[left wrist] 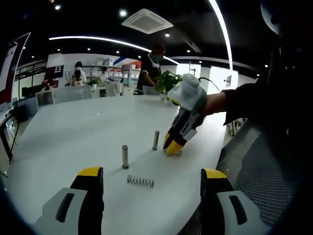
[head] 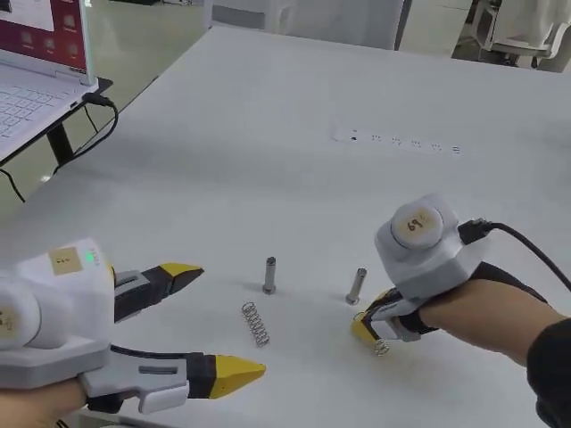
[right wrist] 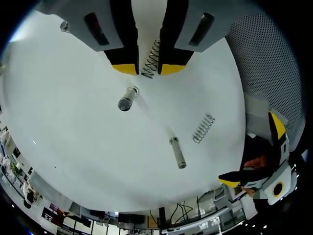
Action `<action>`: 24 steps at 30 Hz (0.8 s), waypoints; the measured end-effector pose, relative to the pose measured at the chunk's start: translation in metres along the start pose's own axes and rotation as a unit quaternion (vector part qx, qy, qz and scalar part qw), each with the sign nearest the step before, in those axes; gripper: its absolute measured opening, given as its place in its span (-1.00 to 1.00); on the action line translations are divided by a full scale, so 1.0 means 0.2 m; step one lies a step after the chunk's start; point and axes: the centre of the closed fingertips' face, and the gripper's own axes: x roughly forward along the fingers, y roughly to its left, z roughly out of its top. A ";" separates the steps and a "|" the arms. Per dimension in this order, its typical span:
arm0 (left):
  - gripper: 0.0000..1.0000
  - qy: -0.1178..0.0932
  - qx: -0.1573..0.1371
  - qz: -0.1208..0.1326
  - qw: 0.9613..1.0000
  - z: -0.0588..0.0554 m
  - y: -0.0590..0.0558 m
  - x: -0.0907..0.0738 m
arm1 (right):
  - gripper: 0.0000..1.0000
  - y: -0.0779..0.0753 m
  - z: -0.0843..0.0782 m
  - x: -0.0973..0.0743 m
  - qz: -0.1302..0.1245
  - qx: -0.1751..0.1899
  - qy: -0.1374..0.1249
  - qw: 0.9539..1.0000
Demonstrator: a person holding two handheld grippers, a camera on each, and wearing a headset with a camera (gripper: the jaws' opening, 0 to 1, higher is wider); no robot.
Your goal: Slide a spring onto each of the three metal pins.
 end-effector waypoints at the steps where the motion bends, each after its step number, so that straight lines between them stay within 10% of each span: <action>1: 0.56 0.000 0.000 0.000 1.000 0.00 0.00 0.00 | -0.71 0.00 0.00 0.00 -0.001 0.002 0.001 1.000; 24: 0.55 -0.001 0.002 -0.002 1.000 0.00 0.00 0.00 | -0.79 0.04 0.02 0.02 0.002 0.027 0.016 1.000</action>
